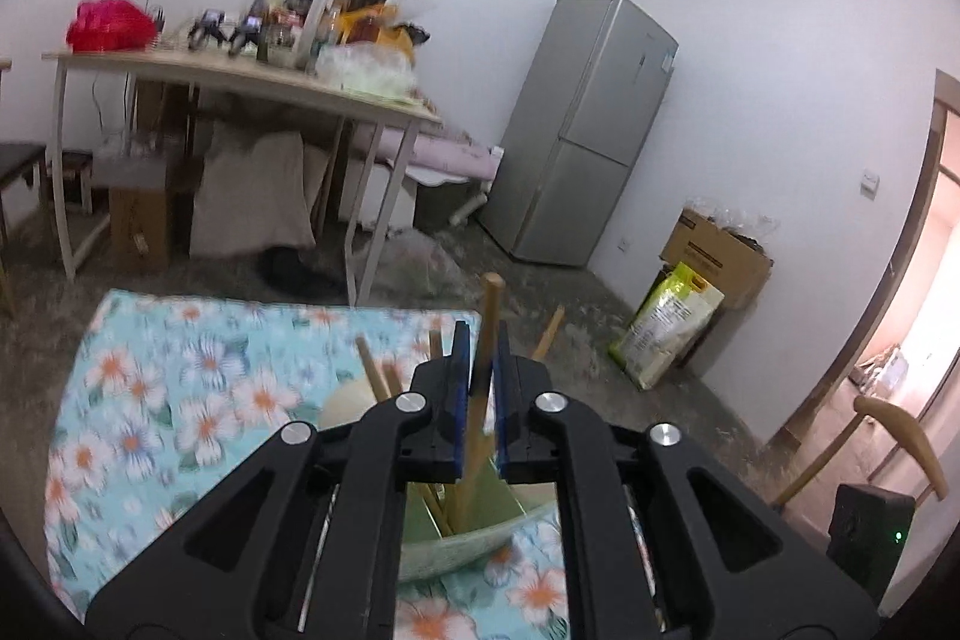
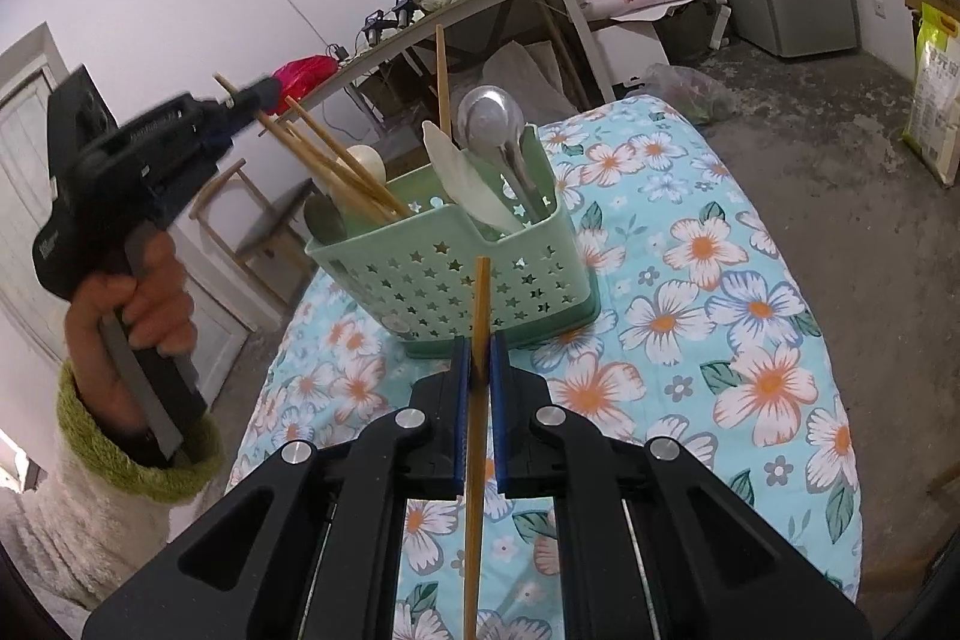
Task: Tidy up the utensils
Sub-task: 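Lower the chopstick into the caddy and open the left gripper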
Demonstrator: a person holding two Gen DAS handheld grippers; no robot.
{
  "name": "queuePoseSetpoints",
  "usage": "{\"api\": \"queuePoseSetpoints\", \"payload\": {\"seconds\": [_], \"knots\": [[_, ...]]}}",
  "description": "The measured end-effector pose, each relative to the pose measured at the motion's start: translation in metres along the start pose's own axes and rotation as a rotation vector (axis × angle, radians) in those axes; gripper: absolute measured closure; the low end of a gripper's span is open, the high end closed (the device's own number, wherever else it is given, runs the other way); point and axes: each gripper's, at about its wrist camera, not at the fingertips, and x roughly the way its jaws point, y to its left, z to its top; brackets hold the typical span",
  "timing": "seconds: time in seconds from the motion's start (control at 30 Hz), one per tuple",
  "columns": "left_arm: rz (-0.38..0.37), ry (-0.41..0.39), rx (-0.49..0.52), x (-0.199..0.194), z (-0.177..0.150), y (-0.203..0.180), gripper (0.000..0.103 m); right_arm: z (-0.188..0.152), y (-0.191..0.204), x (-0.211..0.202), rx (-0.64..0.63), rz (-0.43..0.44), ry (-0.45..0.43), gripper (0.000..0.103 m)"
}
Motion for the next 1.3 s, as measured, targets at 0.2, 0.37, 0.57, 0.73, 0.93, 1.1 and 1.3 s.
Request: {"api": "queuePoseSetpoints", "payload": {"seconds": [0.2, 0.37, 0.57, 0.73, 0.93, 1.1, 1.3], "knots": [[-0.02, -0.043, -0.018, -0.031, -0.003, 0.007, 0.055, 0.008, 0.005, -0.012, -0.019, -0.007, -0.038, 0.096], [0.02, -0.035, -0.018, -0.059, -0.016, 0.014, 0.036, 0.029, 0.017, -0.031, -0.059, 0.006, -0.105, 0.096], [0.111, 0.063, -0.011, -0.084, -0.058, 0.03, 0.019, 0.075, 0.049, -0.064, -0.18, 0.036, -0.253, 0.096], [0.247, 0.125, 0.004, -0.105, -0.098, 0.042, 0.013, 0.115, 0.08, -0.084, -0.276, 0.06, -0.385, 0.096], [0.37, 0.176, -0.04, -0.12, -0.133, 0.06, 0.012, 0.145, 0.106, -0.075, -0.342, 0.044, -0.462, 0.096], [0.415, 0.176, -0.06, -0.128, -0.143, 0.062, 0.011, 0.154, 0.11, -0.037, -0.337, 0.033, -0.413, 0.096], [0.436, 0.155, -0.022, -0.129, -0.14, 0.056, 0.01, 0.151, 0.103, -0.005, -0.326, -0.004, -0.376, 0.096]]}}
